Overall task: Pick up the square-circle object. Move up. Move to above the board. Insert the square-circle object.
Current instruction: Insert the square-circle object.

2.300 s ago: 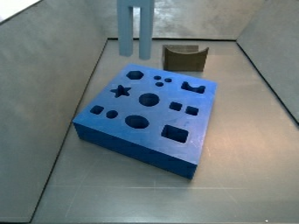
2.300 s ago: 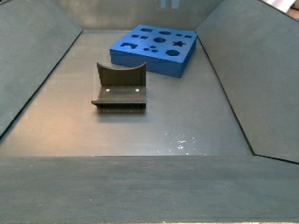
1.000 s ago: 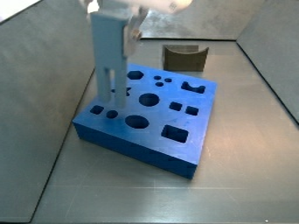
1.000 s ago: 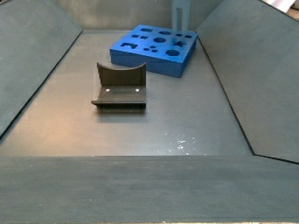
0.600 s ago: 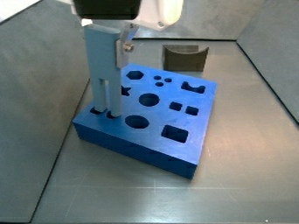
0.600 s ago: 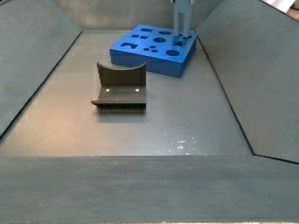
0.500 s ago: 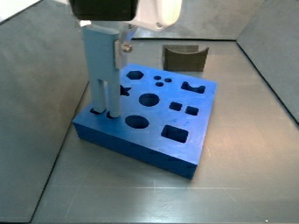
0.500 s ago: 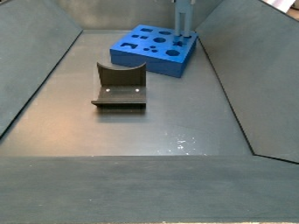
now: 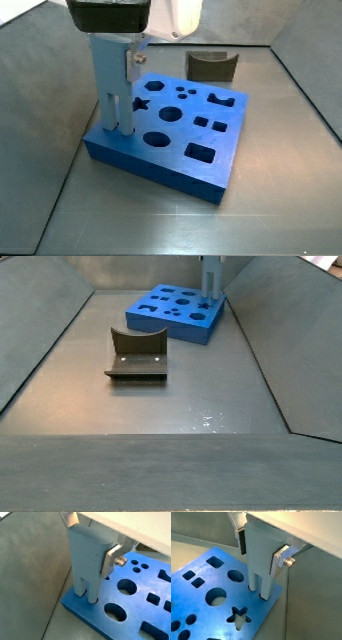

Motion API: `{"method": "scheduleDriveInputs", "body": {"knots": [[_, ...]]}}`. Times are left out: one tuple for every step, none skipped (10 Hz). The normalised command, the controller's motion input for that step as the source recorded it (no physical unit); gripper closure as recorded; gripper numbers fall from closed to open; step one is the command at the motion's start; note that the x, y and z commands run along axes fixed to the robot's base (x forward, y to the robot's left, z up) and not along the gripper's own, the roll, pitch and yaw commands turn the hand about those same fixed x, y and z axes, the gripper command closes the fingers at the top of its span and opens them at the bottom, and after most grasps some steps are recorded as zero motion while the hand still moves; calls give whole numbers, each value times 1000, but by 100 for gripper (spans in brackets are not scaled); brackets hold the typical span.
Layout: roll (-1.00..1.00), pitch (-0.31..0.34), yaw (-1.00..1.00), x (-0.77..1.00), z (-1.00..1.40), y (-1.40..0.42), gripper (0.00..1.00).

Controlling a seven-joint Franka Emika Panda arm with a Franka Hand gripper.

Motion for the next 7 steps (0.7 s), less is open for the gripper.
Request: {"method": "scheduleDriveInputs", "body": {"knots": [[104,-199,-29,-74,-849,-194,100],[156,-200,-200,0,-794,-246,100],[231,-153,-286,0,-749,-214,100],[180,-194,-234,11,-751,-217,100],[161,-191,-200,117,-754,-160,100],[143,-186,-226,274,-763,-160,100],[124,-164,-234,400,-800,-146,100]]}}
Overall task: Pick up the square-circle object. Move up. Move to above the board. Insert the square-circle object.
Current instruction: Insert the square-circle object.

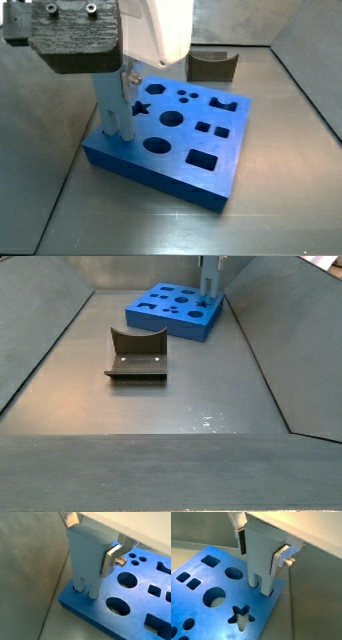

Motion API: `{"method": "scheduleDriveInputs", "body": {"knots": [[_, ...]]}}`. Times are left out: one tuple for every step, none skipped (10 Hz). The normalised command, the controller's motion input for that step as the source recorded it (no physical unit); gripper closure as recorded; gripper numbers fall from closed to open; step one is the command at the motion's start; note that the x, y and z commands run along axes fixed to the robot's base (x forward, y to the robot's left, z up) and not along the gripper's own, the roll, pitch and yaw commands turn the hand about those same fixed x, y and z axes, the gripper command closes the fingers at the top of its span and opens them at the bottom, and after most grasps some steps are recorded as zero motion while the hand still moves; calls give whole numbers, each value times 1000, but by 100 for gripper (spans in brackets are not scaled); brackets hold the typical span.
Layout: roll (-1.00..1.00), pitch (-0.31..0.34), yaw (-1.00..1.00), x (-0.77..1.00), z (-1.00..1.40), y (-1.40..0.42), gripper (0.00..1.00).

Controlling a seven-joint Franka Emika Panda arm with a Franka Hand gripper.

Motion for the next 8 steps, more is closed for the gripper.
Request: {"method": "scheduleDriveInputs", "body": {"knots": [[120,-154,-217,403,-826,-134,100],[133,-106,-94,249,-917,-20,100],[193,-44,-9,60,-960,0,100],[49,0,0,0,20,-3,100],[26,0,0,0,-63,-6,100],[164,-139,0,-40,-880,-3,100],[124,-107,23,-26,-1000,0,100],[83,-100,31,0,-1000,-26,100]]}}
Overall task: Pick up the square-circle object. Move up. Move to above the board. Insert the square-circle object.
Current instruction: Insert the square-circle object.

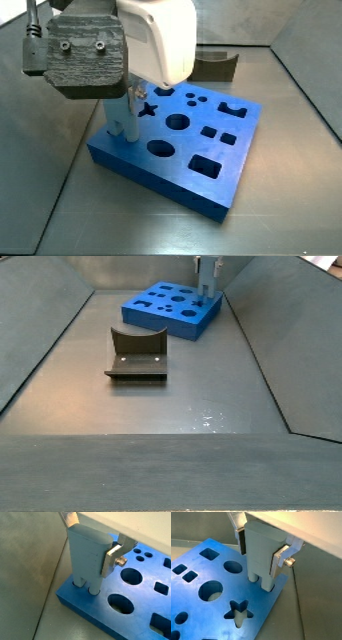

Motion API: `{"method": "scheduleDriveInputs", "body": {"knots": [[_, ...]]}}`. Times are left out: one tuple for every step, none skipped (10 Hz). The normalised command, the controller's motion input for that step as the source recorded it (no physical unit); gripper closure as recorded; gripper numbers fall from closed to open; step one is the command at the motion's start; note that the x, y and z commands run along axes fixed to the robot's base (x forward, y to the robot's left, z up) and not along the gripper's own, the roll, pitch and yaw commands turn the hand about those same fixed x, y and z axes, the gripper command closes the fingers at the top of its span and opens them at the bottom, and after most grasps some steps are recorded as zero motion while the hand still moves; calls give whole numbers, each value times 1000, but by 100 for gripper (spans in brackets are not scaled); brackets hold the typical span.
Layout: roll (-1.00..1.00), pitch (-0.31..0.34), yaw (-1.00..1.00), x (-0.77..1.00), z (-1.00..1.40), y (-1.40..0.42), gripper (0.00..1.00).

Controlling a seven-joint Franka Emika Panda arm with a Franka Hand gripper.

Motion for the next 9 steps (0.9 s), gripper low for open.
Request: {"method": "scheduleDriveInputs", "body": {"knots": [[80,-109,29,0,-1000,-34,100],[79,-120,26,0,-1000,-34,100],[80,-117,23,0,-1000,-40,100],[81,-103,9,0,-1000,-54,100],[86,-101,9,0,-1000,-54,100],[86,-104,0,0,-1000,-63,100],[87,-106,0,0,-1000,-69,100],[90,-93,0,0,-1000,-94,100],[81,-67,0,0,-1000,-149,100]]}}
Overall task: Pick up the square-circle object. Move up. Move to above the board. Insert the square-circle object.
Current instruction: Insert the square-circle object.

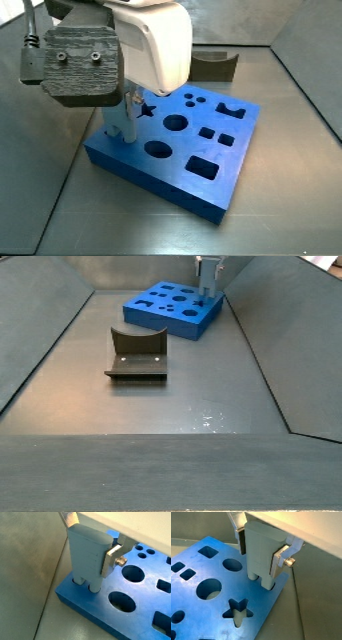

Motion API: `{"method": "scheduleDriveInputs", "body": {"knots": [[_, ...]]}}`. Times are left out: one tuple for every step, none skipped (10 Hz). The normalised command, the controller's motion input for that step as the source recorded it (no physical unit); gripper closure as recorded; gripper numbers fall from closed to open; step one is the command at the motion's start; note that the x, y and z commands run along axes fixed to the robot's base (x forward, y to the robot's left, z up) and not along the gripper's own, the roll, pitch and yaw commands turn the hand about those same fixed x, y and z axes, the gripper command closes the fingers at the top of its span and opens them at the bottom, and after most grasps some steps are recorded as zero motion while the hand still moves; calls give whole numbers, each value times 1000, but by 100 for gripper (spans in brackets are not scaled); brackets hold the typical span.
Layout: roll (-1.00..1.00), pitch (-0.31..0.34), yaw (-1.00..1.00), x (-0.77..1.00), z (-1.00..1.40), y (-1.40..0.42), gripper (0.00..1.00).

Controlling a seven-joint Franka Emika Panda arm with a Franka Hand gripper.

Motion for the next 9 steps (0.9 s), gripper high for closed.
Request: {"method": "scheduleDriveInputs", "body": {"knots": [[50,-77,0,311,-500,-171,100],[7,0,0,0,0,0,100],[0,-4,0,0,0,0,100],[6,0,0,0,0,0,100],[9,0,0,0,0,0,100],[124,-281,0,0,-660,-163,100],[7,-251,0,0,-546,0,100],[13,0,0,0,0,0,100],[0,0,0,0,0,0,100]]}}
